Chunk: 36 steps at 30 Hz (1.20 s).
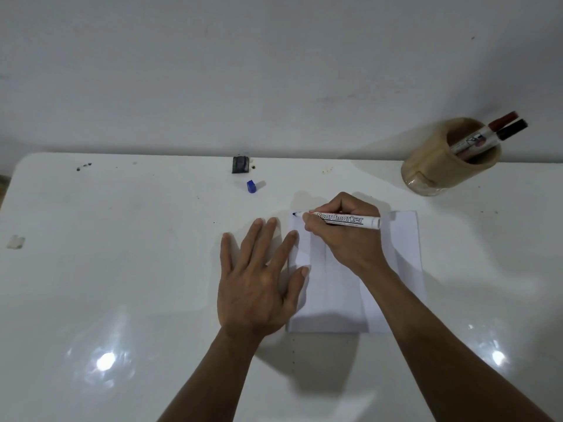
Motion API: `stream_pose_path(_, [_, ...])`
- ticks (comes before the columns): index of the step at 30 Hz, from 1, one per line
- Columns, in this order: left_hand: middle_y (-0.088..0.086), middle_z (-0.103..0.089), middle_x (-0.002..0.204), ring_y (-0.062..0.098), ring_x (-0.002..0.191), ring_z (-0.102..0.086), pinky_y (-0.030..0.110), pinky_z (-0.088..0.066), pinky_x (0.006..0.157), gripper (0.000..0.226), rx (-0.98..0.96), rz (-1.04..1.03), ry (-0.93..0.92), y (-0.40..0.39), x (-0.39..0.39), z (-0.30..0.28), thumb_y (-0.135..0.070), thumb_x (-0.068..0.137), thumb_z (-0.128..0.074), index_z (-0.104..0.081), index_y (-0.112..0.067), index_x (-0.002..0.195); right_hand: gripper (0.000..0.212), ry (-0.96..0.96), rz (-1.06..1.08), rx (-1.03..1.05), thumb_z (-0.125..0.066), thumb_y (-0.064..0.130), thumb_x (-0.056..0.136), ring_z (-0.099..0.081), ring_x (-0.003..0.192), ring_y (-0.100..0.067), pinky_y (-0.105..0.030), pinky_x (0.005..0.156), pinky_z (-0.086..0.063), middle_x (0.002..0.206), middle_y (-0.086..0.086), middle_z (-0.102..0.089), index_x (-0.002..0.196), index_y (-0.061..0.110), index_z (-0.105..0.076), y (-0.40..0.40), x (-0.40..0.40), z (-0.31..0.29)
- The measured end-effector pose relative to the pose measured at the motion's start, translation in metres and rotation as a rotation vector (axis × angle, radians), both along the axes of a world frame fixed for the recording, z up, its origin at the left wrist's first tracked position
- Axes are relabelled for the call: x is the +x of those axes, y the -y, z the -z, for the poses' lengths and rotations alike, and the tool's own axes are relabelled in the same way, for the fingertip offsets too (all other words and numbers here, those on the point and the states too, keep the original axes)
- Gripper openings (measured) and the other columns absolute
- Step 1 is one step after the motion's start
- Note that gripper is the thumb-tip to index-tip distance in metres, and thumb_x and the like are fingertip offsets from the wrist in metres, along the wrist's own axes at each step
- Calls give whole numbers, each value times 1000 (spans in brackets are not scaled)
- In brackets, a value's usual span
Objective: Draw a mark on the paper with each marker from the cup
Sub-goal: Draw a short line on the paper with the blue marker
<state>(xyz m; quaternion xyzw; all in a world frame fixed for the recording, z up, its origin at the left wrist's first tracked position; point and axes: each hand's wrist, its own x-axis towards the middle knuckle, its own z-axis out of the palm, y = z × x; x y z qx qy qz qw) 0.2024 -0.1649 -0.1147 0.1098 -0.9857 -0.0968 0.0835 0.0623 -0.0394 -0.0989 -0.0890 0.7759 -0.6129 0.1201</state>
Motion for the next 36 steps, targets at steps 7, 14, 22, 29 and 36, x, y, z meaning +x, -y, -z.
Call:
stream_pose_path(7, [7, -44, 156, 25, 149, -32, 64, -25, 116, 54, -4, 0, -31, 0, 0, 1, -55, 95, -47, -54, -29, 142, 21, 20, -7, 6, -86, 21, 73, -76, 72, -34, -57, 64, -60, 77, -8, -77, 71, 8, -69, 0, -2, 4])
stream_pose_path(14, [7, -43, 157, 25, 150, -31, 63, -24, 117, 55, 2, -3, -20, 1, -1, 1, -55, 94, -49, -53, -30, 142, 23, -12, -43, 62, -86, 24, 71, -75, 68, -32, -53, 59, -59, 74, -5, -77, 71, 8, -70, -1, -4, 4])
stream_pose_path(22, [7, -43, 156, 25, 149, -32, 63, -24, 117, 55, 13, -5, -32, 0, 0, 1, -55, 94, -48, -54, -29, 141, 21, -5, -51, 61, -86, 18, 71, -74, 68, -35, -54, 59, -58, 73, -9, -77, 71, 5, -69, -2, -5, 3])
stream_pose_path(29, [6, -44, 156, 25, 149, -33, 64, -24, 117, 55, 17, -2, -44, 0, 0, 2, -55, 93, -50, -55, -29, 141, 25, 36, -48, 56, -85, 23, 70, -75, 69, -36, -56, 61, -60, 73, -10, -76, 70, 5, -67, -1, -3, -2])
stream_pose_path(36, [5, -46, 154, 23, 149, -34, 62, -25, 116, 54, 67, -11, -45, 0, 0, -3, -55, 92, -54, -56, -30, 140, 25, 355, 91, -316, -77, -7, 81, -74, 72, -32, -36, 68, -59, 77, -15, -69, 74, 11, -62, -3, -12, -30])
